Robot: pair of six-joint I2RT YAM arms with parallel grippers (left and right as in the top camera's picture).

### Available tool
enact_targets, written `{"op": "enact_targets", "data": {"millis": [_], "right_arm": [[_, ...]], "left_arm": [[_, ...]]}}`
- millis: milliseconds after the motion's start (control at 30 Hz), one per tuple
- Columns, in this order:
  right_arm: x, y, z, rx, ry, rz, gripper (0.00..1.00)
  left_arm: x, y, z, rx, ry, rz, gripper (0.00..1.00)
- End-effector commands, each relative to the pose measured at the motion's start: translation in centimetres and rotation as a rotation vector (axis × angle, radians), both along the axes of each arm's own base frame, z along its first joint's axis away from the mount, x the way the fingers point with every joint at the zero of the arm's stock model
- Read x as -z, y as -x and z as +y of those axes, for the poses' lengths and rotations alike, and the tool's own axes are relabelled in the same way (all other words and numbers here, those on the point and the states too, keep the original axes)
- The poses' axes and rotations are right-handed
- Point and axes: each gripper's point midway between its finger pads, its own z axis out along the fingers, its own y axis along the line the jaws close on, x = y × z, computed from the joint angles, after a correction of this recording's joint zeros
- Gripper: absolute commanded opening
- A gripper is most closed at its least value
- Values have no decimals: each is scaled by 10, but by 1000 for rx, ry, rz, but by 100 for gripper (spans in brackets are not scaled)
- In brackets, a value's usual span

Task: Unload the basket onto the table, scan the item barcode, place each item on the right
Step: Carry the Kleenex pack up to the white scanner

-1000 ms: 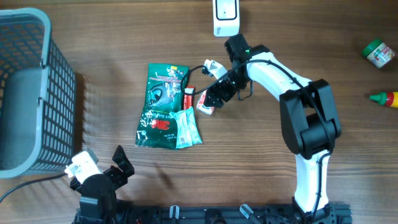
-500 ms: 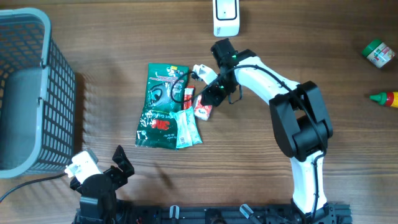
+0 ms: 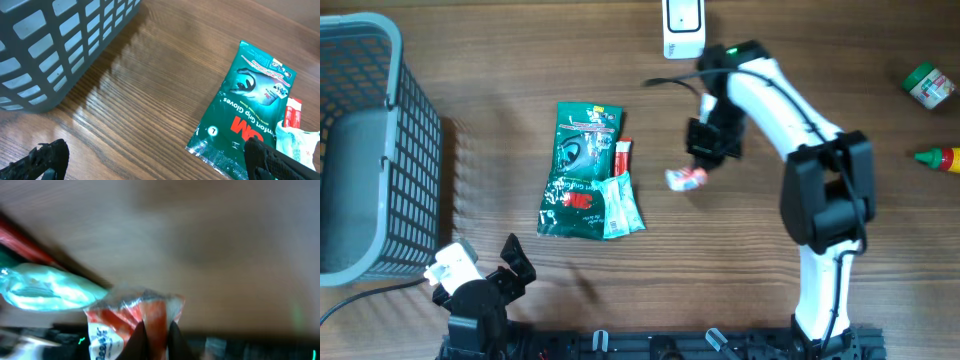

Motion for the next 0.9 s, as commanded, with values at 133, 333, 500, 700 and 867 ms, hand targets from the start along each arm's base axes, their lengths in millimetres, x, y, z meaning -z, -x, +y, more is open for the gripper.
{"op": "enact_targets", "data": {"millis": [133, 333, 500, 700, 867], "right_arm": [[-29, 26, 8, 168, -68, 121, 4], [-47, 72, -2, 176, -76, 151, 4], [-66, 110, -14, 247, -57, 119, 4], [-87, 117, -26, 386, 17, -8, 4], [-113, 115, -21, 400, -68, -152, 4]], "left_arm": [[0, 0, 3, -21, 1, -8, 100], [0, 0, 3, -21, 1, -8, 100], [0, 0, 3, -21, 1, -8, 100], [0, 0, 3, -21, 1, -8, 100], [0, 0, 3, -21, 1, -8, 100]]}}
